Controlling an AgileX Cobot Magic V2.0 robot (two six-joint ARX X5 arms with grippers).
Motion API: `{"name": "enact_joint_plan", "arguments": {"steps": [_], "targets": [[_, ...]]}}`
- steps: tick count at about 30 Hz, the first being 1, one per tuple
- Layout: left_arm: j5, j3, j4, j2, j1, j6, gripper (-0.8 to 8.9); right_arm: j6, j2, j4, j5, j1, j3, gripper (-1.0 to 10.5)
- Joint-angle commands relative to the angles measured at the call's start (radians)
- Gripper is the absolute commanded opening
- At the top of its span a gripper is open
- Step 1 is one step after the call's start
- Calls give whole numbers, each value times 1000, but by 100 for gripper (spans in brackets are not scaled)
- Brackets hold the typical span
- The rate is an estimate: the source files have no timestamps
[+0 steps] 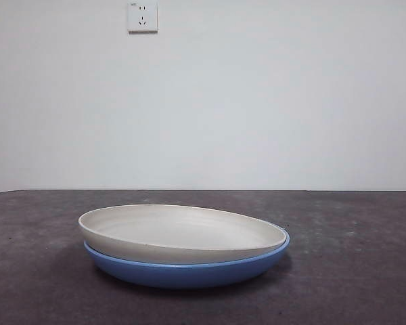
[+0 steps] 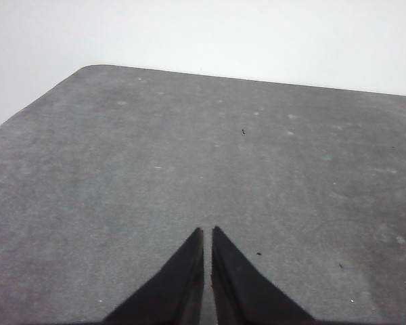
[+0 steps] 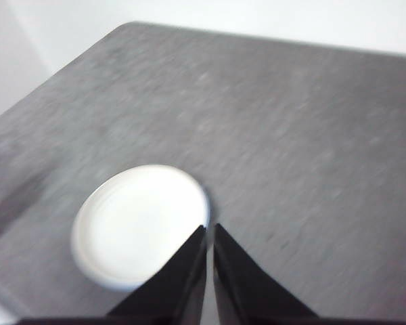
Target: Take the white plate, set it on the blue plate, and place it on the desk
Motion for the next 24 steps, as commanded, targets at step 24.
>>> {"name": "enact_joint_plan", "arguments": {"steps": [24], "targets": [[2,-21,10,-1,2,3,20,-177,-549,929,283,-310,-1096,12]]}}
